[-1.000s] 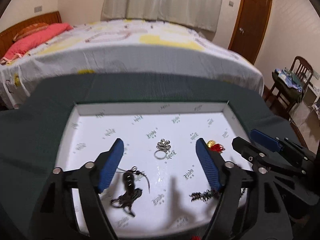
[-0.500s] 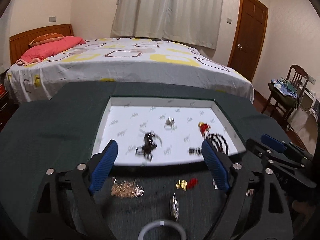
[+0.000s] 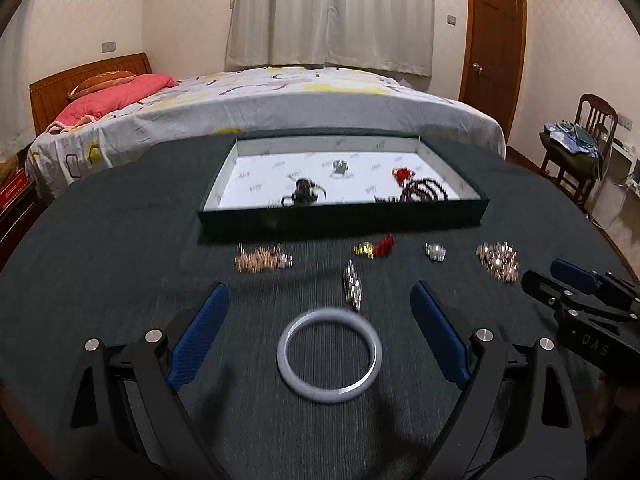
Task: Organize jewelry
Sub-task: 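Grasp the white jade bangle with the left tool while the right tool approaches the pearl brooch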
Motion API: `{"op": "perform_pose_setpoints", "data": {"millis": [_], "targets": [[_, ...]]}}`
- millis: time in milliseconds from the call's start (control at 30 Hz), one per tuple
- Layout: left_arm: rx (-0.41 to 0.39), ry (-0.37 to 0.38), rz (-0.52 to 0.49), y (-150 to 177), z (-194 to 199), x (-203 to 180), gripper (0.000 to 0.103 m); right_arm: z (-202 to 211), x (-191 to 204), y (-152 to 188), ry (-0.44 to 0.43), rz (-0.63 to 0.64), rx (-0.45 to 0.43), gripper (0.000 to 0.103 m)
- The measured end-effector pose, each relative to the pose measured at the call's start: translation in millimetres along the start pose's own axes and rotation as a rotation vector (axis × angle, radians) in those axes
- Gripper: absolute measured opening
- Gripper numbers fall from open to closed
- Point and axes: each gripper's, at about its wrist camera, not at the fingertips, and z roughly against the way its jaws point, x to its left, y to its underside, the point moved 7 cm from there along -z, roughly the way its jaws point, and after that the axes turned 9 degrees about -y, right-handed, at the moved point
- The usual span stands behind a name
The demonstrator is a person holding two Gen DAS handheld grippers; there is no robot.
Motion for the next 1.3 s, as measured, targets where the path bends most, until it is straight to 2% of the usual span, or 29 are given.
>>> {"op": "perform_pose_setpoints", "data": {"millis": [433, 767, 1033, 1100, 1133, 1300], "targets": [[0.060, -0.009, -0.004, 24.0, -17.0, -6.2, 0.091, 3.0, 1.9, 19.8, -0.021, -0.023, 0.001, 0.053], [0.216, -0.005, 0.044, 37.7, -40.1, -0.4, 0.092, 4.1, 4.0, 19.3, -0.045, -0.039, -0.005, 0.053], [0.219, 0.011, -0.033, 39.0, -39.6, -12.6, 0.093, 2.7, 3.0, 21.0, -0.046, -0.042, 0.001, 0.053], [0.204, 0.005, -0.056, 38.1, -38.2, -15.2, 0.080, 2.5, 3.0, 21.1, -0.044, -0.043, 0.002, 0.053], [0.189, 0.008, -0.067, 37.4, -36.4, -16.6, 0.070, 2.6, 2.6, 21.1, -0.044, -0.044, 0.003, 0.053], [0.172, 0.025, -0.054, 34.9, -32.8, -14.0, 0.069, 1.1, 2.7, 19.2, -0.045, -0.049, 0.010, 0.053]]}}
